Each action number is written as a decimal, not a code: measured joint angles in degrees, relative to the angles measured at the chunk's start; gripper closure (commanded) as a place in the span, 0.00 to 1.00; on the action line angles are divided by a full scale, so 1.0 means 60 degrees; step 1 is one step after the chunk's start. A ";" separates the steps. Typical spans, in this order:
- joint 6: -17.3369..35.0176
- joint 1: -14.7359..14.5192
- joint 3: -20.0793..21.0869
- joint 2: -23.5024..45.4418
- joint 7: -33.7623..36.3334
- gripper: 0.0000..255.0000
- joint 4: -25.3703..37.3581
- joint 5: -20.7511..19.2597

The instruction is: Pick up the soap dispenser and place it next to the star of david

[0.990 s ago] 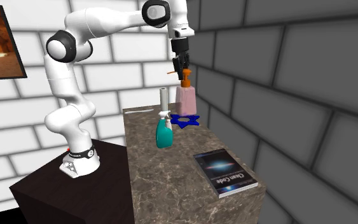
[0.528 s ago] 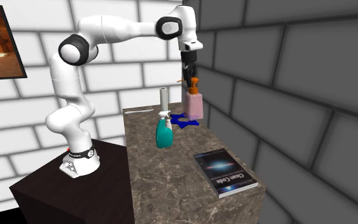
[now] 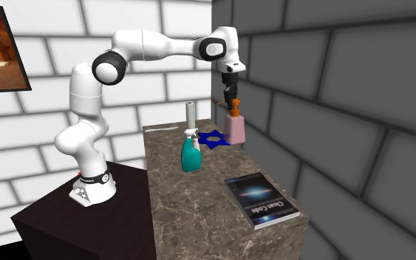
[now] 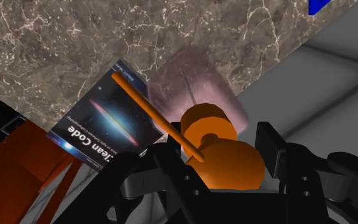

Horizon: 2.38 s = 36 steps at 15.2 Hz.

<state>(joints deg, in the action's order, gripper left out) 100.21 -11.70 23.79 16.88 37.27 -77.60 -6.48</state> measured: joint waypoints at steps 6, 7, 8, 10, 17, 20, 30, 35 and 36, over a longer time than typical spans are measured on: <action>0.0014 -0.1115 0.0000 0.2013 0.0876 1.00 0.1875 -0.0863; 0.0052 -0.1290 -0.0026 0.2333 0.0986 1.00 0.2144 -0.0983; -0.0039 -0.1513 -0.0061 0.2736 0.1082 1.00 0.2625 -0.1115; -0.0161 -0.1960 -0.0151 0.3582 0.1244 1.00 0.3590 -0.1357; 0.0648 -0.1998 -0.0198 0.3873 0.1407 1.00 0.3040 -0.1463; 0.1051 -0.1920 -0.0198 0.3813 0.1454 1.00 0.2567 -0.1468; 0.1763 -0.1817 -0.0219 0.3824 0.1530 1.00 0.1850 -0.1507; 0.1767 -0.1816 -0.0219 0.3823 0.1530 0.00 0.1847 -0.1507; 0.1767 -0.1816 -0.0219 0.3823 0.1530 0.00 0.1847 -0.1507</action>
<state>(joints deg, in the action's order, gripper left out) 110.82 -22.60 22.48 39.82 46.45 -66.52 -15.52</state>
